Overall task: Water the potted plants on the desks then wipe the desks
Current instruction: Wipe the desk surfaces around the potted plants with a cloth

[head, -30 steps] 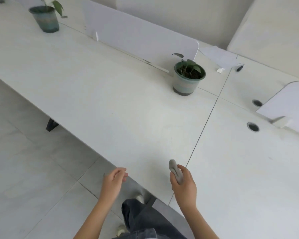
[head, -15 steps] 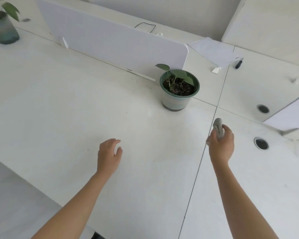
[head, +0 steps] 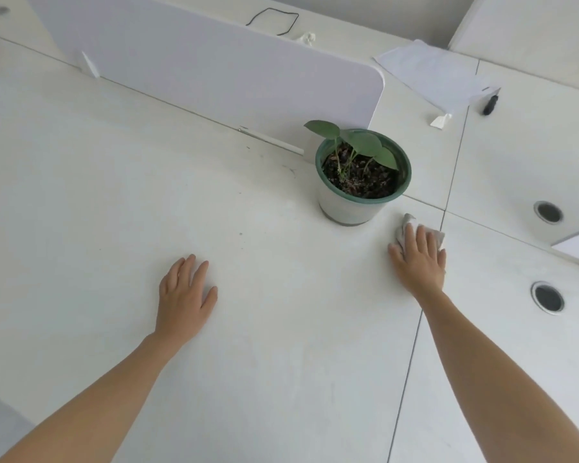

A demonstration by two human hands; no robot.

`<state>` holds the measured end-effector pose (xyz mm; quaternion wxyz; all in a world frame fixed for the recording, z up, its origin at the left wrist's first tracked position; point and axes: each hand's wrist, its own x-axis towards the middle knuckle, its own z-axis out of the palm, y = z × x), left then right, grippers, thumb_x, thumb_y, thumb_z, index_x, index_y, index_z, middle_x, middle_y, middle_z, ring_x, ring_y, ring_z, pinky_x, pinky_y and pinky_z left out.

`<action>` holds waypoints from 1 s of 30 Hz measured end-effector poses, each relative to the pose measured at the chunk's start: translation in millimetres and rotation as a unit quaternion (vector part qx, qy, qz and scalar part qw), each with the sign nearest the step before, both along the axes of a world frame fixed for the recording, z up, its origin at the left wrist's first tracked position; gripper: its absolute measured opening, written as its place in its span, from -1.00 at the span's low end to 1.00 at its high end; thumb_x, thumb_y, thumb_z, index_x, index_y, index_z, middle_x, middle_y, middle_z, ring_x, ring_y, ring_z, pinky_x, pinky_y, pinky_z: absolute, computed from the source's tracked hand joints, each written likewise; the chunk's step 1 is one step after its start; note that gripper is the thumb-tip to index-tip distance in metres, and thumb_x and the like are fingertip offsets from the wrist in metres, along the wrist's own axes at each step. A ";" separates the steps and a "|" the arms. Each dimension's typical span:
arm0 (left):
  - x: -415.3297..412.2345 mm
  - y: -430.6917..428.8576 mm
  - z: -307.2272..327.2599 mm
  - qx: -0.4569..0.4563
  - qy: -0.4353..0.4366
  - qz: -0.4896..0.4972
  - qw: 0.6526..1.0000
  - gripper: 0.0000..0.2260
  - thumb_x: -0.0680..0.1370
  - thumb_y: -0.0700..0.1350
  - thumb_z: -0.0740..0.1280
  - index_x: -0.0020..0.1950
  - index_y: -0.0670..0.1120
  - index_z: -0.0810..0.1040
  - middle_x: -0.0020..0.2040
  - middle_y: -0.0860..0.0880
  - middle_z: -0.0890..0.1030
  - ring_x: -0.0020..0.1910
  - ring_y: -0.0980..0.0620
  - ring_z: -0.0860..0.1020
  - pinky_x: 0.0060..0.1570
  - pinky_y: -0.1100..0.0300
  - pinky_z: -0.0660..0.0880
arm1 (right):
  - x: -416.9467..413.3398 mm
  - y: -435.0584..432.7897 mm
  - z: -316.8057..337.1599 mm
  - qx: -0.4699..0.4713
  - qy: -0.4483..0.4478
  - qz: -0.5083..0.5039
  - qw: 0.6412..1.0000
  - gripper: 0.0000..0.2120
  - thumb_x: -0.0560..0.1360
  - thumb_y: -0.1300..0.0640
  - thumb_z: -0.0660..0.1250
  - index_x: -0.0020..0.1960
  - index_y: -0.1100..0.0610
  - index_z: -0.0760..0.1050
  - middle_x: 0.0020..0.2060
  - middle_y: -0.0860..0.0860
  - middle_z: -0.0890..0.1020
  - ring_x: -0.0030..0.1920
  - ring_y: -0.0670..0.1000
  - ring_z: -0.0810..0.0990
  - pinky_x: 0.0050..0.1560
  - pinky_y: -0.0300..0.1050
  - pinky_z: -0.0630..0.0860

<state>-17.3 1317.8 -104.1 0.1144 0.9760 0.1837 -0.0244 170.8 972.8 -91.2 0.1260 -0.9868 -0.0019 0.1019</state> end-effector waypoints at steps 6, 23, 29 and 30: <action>-0.3 1.8 -7.0 0.019 0.011 0.002 1.000 -0.54 0.44 0.04 0.08 0.18 -0.20 0.51 0.24 -0.26 0.53 0.22 -0.21 0.42 0.15 -0.05 0.30 | -16.9 56.3 -5.4 0.001 0.000 0.060 0.998 -0.47 0.57 -0.05 -0.03 0.50 0.02 -0.05 0.51 0.07 0.04 0.51 0.08 -0.08 0.47 0.05 -0.12; 2.7 4.9 -13.0 0.047 -0.047 -0.021 0.998 -0.59 0.42 -0.02 0.11 0.17 -0.18 0.45 0.20 -0.26 0.56 0.21 -0.17 0.37 0.13 0.00 0.23 | 21.7 206.0 1.5 0.092 -0.105 0.146 0.979 -0.47 0.49 0.39 0.05 0.43 0.12 0.20 0.43 0.13 0.30 0.43 0.21 0.22 0.36 0.12 0.28; 4.7 7.0 -15.0 0.054 -0.052 -0.021 0.997 -0.59 0.41 -0.02 0.11 0.19 -0.17 0.43 0.20 -0.27 0.56 0.21 -0.16 0.33 0.13 -0.01 0.22 | 15.6 215.5 -0.5 0.087 -0.005 0.197 0.977 -0.48 0.51 0.27 0.02 0.45 0.05 0.16 0.48 0.06 0.21 0.49 0.06 0.05 0.45 0.02 -0.08; 4.2 7.5 -15.1 0.054 -0.047 -0.022 0.997 -0.58 0.41 -0.02 0.11 0.18 -0.18 0.46 0.20 -0.27 0.56 0.21 -0.16 0.33 0.13 -0.02 0.23 | 5.8 209.5 0.1 0.096 -0.002 0.231 0.968 -0.49 0.51 0.28 0.02 0.44 0.04 0.19 0.46 0.06 0.24 0.49 0.06 0.08 0.45 0.01 -0.07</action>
